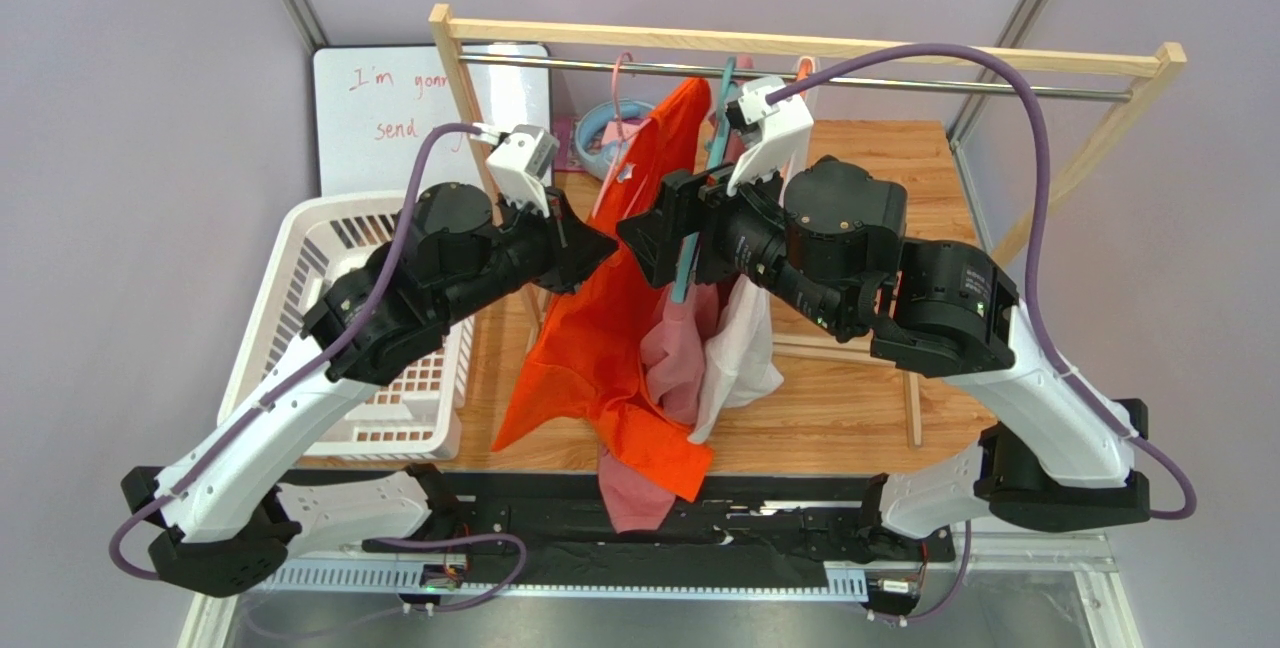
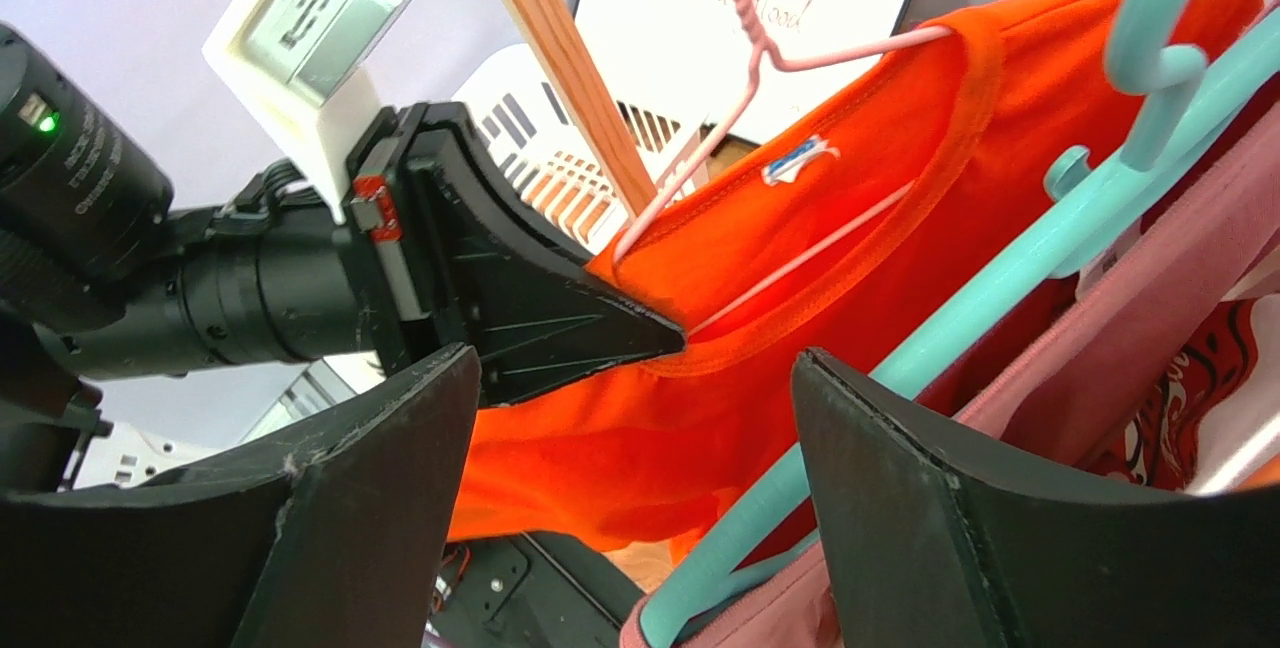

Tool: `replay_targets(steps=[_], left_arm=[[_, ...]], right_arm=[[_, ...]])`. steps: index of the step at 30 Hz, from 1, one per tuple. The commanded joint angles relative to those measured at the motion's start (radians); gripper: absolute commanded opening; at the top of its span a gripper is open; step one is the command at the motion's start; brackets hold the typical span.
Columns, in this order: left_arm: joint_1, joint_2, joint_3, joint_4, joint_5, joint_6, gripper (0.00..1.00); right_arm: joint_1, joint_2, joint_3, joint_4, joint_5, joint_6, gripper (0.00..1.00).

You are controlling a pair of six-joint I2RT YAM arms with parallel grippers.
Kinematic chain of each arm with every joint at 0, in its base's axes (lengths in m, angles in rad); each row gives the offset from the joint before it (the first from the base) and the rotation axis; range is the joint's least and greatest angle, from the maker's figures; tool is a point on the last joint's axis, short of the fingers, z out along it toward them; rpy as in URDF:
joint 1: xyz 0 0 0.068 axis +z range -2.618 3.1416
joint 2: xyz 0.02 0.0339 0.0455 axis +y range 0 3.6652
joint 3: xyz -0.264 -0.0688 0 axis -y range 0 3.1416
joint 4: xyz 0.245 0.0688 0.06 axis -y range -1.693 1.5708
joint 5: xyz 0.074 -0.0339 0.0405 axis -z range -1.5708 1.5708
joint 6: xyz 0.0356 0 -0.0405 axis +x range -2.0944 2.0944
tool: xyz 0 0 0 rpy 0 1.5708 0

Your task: Remove the t-shirt from the hanger

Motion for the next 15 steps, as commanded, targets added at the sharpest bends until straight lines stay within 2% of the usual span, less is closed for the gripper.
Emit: replay_targets(steps=[1,8,15], left_arm=[[-0.003,-0.032,0.047,-0.021,-0.065,0.020,0.00],[-0.003,-0.037,0.165,-0.101,-0.134,0.091,0.00],[-0.003,-0.118,0.141,-0.074,-0.101,0.132,0.00]], right_arm=[[0.005,-0.033,-0.034,0.088,0.040,-0.037,0.82],[0.008,-0.073,-0.108,0.155,0.034,-0.084,0.82],[0.006,-0.107,-0.174,0.206,0.051,-0.108,0.82]])
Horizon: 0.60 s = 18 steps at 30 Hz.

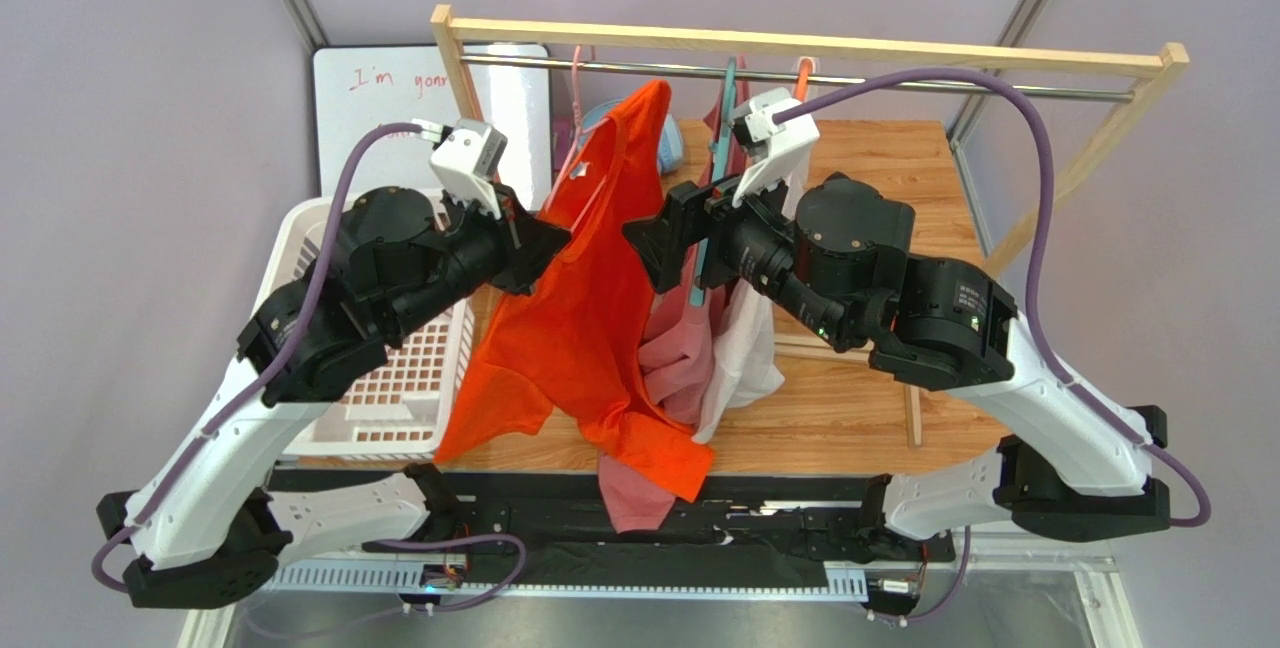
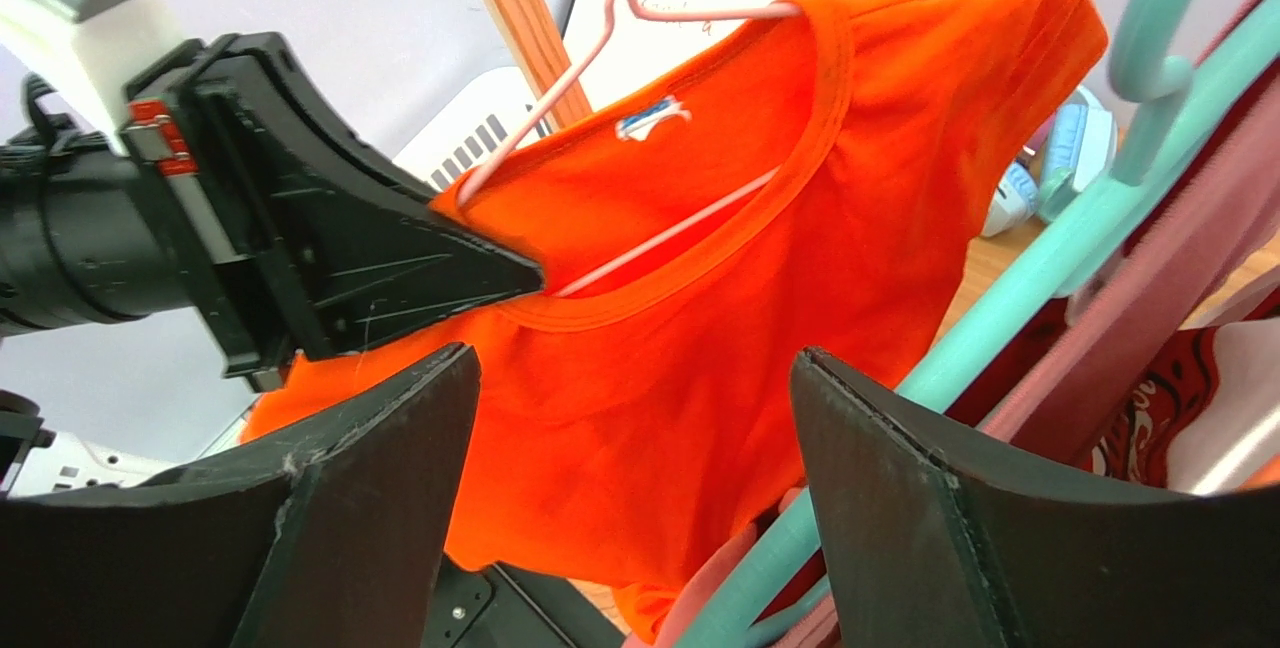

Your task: Remove the t-shirt from the hanger

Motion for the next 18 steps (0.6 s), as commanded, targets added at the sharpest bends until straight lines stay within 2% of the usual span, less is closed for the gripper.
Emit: replay_targets(steps=[1,9,13,18], left_arm=[[-0.003,-0.088,0.000,0.097,0.016,0.065,0.00],[-0.003,-0.238,-0.283,0.438,0.041,0.169,0.00],[-0.003,-0.260,-0.419,0.611,0.056,0.230,0.00],[-0.003,-0.271,-0.579,0.953,-0.022,0.362,0.00]], right_arm=[[0.005,-0.032,-0.022,0.073,0.033,-0.044,0.82],[0.003,-0.037,-0.073,0.130,0.054,-0.085,0.83],[0.003,-0.028,-0.073,0.177,0.030,-0.108,0.83],[0.002,-0.017,-0.085,0.200,0.053,-0.131,0.84]])
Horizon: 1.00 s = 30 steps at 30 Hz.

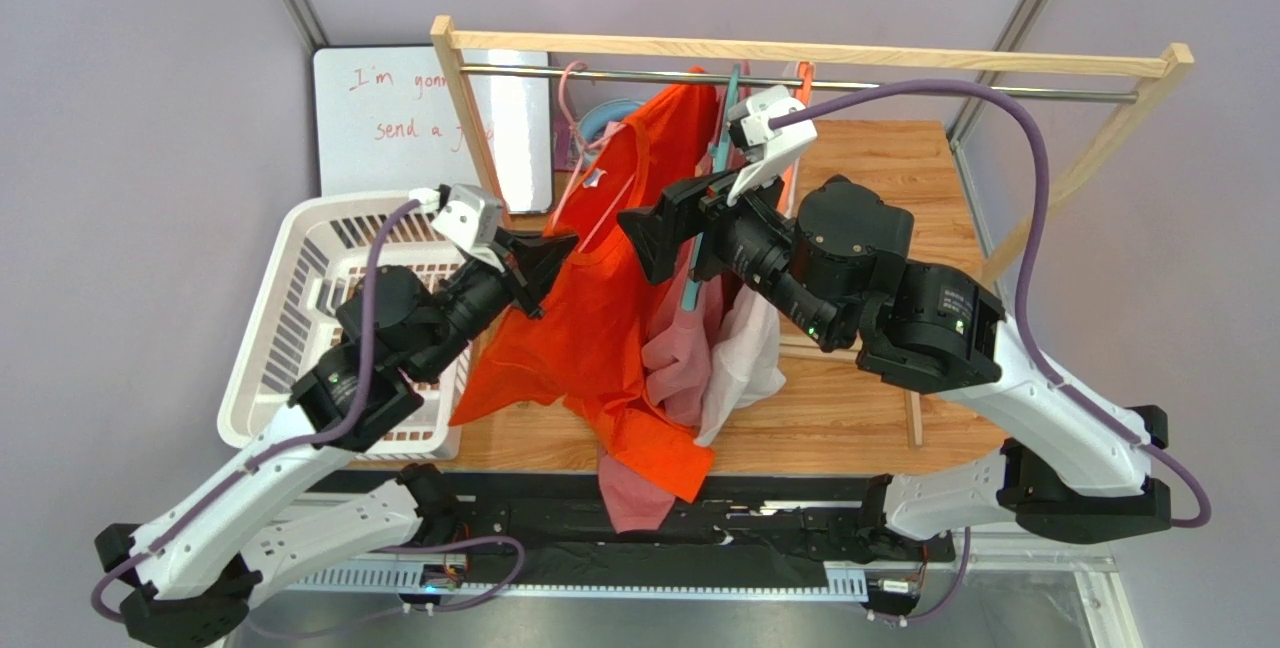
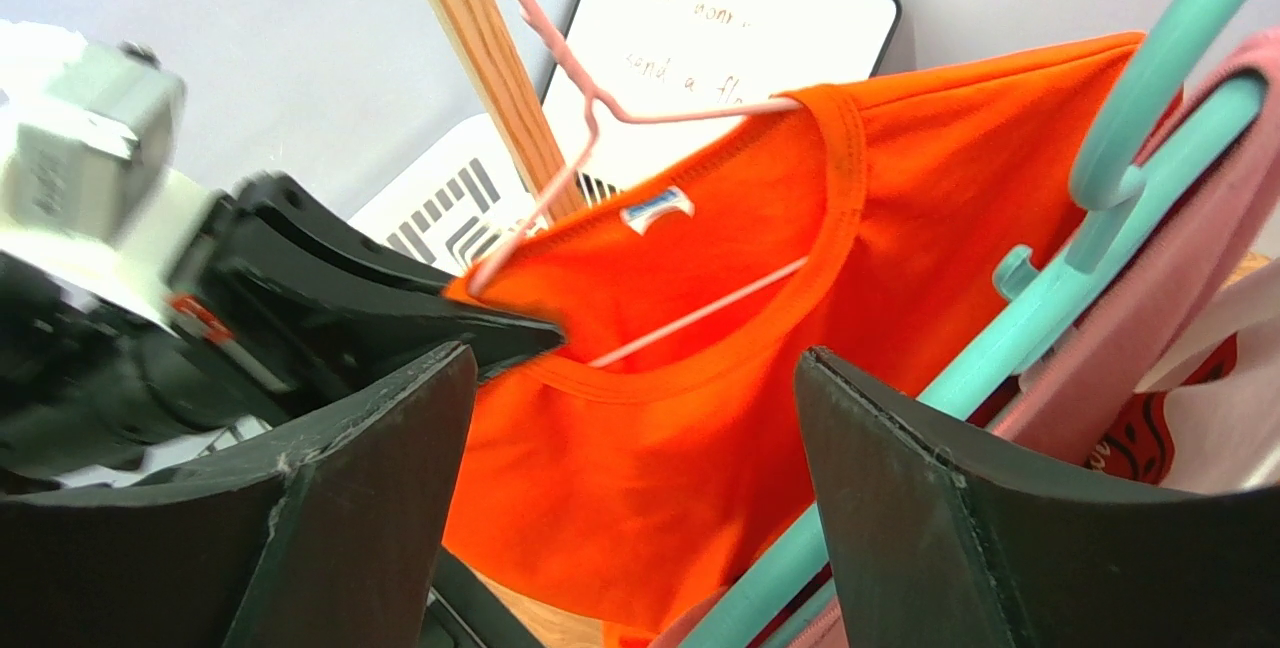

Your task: Remove the t-shirt from the hanger

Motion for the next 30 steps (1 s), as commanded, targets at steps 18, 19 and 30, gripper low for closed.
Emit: replay_targets(steps=[18,19,30], left_arm=[[-0.003,0.145,-0.308,1.247,-0.067,0.481,0.00],[-0.003,0.139,-0.305,1.214,-0.064,0.475,0.00],[-0.003,-0.180,-0.224,0.341,-0.105,0.098,0.00]], right_arm=[[-0.087,0.000,-0.094,0.139,-0.015,-0.050,0.87],[-0.089,0.005,-0.089,0.138,-0.020,-0.051,0.87],[-0.089,0.011,-0.085,0.144,-0.214,-0.085,0.87]])
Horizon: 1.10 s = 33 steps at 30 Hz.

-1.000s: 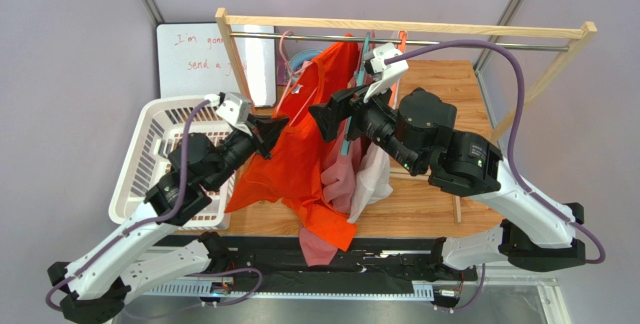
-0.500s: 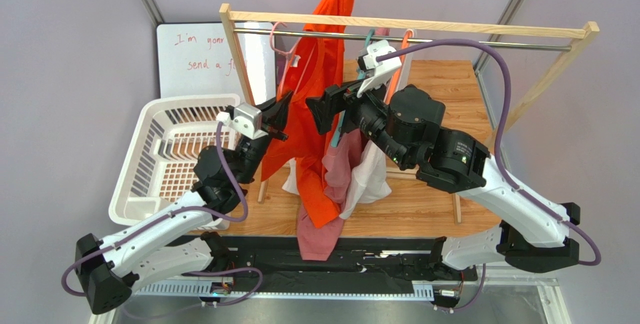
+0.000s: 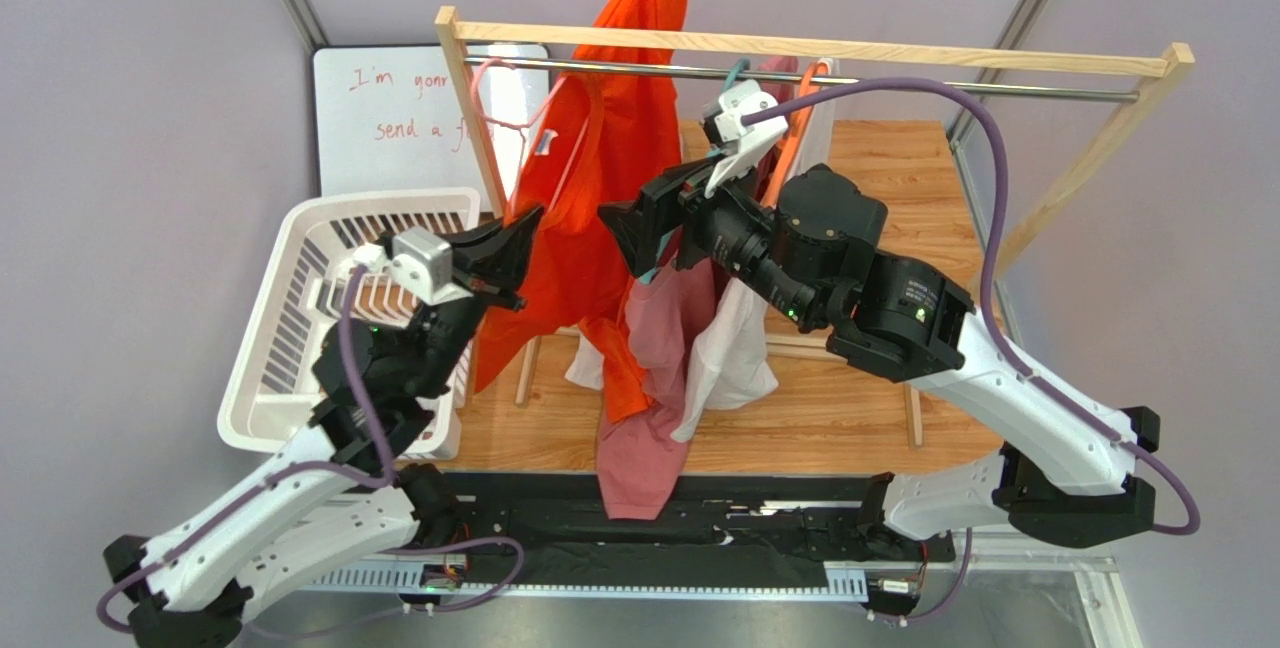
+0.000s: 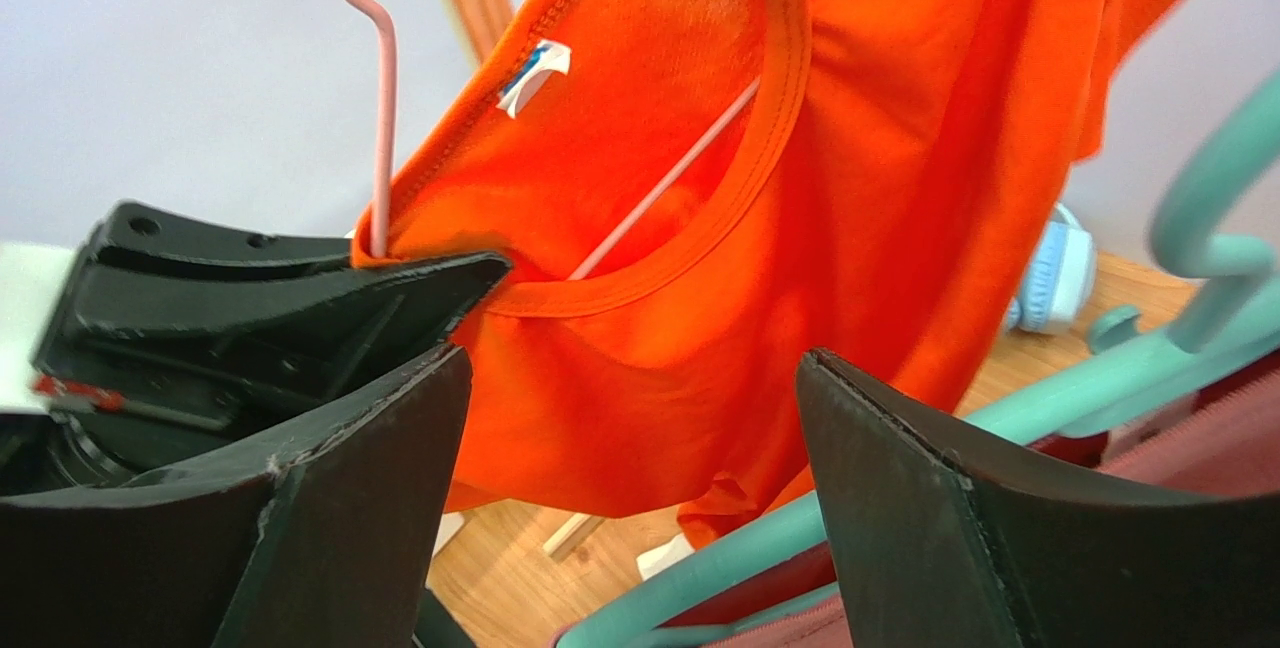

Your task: Remove the t-shirt from the hanger

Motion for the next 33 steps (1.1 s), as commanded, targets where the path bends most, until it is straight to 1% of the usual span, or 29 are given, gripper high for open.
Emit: replay_targets(steps=[1,3,4,5,6,8,9,12,16,18,22,26,28,33], left_arm=[[-0.004,-0.129,0.085,-0.440,-0.030,-0.220,0.00],[-0.003,-0.180,0.115,-0.548,-0.038,-0.255,0.00],[-0.003,-0.189,0.132,-0.655,-0.046,-0.298,0.00],[-0.003,-0.196,0.148,-0.704,-0.046,-0.317,0.00],[-0.003,-0.196,0.183,-0.798,-0.029,-0.328,0.00],[-0.003,-0.176,0.220,-0.887,-0.010,-0.363,0.00],[-0.003,-0.168,0.250,-0.954,0.023,-0.371,0.00],[-0.003,-0.136,0.292,-1.047,0.095,-0.392,0.00],[-0.004,-0.094,0.321,-1.119,0.142,-0.404,0.00],[-0.003,-0.093,0.333,-1.130,0.157,-0.395,0.00],[-0.003,-0.105,0.353,-1.153,0.120,-0.392,0.00],[-0.003,-0.131,0.370,-1.167,0.074,-0.403,0.00],[-0.003,-0.145,0.372,-1.162,0.088,-0.403,0.00],[-0.003,-0.136,0.376,-1.165,0.131,-0.412,0.00]], right_arm=[[-0.005,0.004,0.003,0.002,-0.101,-0.027,0.87],[-0.004,0.021,0.018,0.004,-0.151,-0.024,0.86],[-0.001,0.029,0.021,0.008,-0.173,-0.024,0.86],[-0.001,0.044,0.024,0.013,-0.188,-0.029,0.86],[0.001,0.052,0.030,0.025,-0.216,-0.032,0.86],[0.010,0.075,0.041,0.037,-0.228,-0.043,0.86],[0.012,0.086,0.047,0.051,-0.246,-0.046,0.86],[0.012,0.138,0.101,0.051,-0.262,-0.058,0.87],[0.012,0.196,0.165,0.047,-0.234,-0.064,0.87],[0.010,0.217,0.197,0.045,-0.218,-0.066,0.86],[0.007,0.270,0.243,0.019,-0.194,-0.038,0.84],[0.010,0.253,0.210,0.013,-0.175,0.034,0.82],[0.010,0.233,0.185,0.016,-0.176,0.072,0.82],[0.027,0.210,0.161,-0.012,-0.196,0.091,0.84]])
